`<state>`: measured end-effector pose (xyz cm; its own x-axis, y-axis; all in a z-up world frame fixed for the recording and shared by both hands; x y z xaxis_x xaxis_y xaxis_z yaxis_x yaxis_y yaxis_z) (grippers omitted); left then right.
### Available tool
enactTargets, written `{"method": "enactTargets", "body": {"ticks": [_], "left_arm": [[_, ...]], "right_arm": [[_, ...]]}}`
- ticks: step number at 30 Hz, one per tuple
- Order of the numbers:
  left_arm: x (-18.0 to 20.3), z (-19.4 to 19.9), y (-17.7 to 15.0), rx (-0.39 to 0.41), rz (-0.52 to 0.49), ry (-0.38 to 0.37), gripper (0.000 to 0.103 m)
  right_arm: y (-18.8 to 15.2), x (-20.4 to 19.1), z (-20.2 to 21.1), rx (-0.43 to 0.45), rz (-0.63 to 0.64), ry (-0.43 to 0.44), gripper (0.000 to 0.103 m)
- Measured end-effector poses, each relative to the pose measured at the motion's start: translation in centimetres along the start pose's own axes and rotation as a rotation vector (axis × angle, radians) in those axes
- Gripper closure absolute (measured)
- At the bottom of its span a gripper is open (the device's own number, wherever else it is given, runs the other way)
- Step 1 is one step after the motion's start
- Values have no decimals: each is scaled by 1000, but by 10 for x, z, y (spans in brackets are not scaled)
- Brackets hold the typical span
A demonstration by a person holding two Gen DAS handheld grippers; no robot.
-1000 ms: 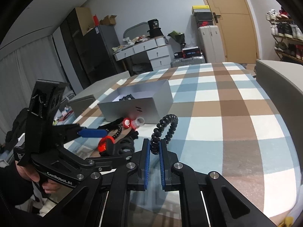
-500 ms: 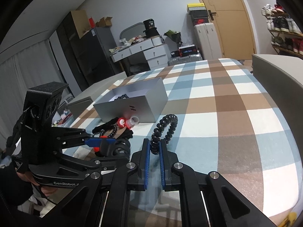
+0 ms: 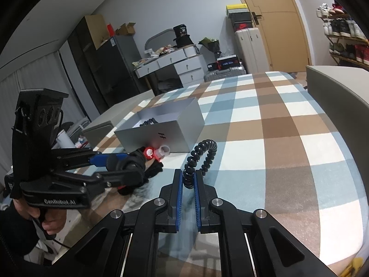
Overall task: Organize jewelry
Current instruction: 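Lift the coiled hair tie with the right tool while the left tool grasps another black claw clip, then carry the hair tie and claw clip over the grey box and lower them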
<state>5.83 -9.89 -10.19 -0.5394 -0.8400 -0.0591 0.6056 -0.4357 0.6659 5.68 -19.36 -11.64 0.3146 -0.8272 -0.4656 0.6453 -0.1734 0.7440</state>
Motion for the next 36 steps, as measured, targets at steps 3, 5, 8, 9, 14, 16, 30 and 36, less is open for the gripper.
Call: {"method": "enactTargets", "body": {"ticks": [3, 5, 8, 9, 14, 16, 30, 36], "left_arm": [[-9, 6, 6, 33, 25, 1, 60], [-18, 12, 12, 55, 48, 6, 60], [-32, 21, 18, 91, 81, 14, 60], [-39, 24, 21, 104, 95, 21, 60], [-74, 33, 33, 154, 140, 69, 60], [-89, 32, 36, 165, 159, 89, 60], [-131, 1, 39, 152, 272, 24, 60], [-124, -15, 42, 127, 271, -63, 60]], "right_arm": [[6, -6, -3, 1, 2, 16, 94], [12, -14, -5, 4, 11, 29, 94], [25, -29, -10, 12, 34, 59, 94], [30, -33, -13, 13, 38, 67, 94], [55, -57, -28, 12, 69, 117, 94], [67, -67, -37, 13, 80, 147, 94], [115, -90, -107, -54, 102, 207, 94], [109, -75, -131, -92, 137, 120, 94]]}}
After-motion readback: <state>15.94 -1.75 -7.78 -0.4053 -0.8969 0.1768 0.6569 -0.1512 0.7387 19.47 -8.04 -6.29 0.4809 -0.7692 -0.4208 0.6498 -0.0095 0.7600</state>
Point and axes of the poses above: each gripper's, at about its wrist camera, not at the fingertips, and z roughly against the way its jaws point, x to its right, y to its top, the point moved 7 cm from there along -z, roughly the way its jaws point, and after that the axes turned 9 degrees about -z, right-handed, at the moved point
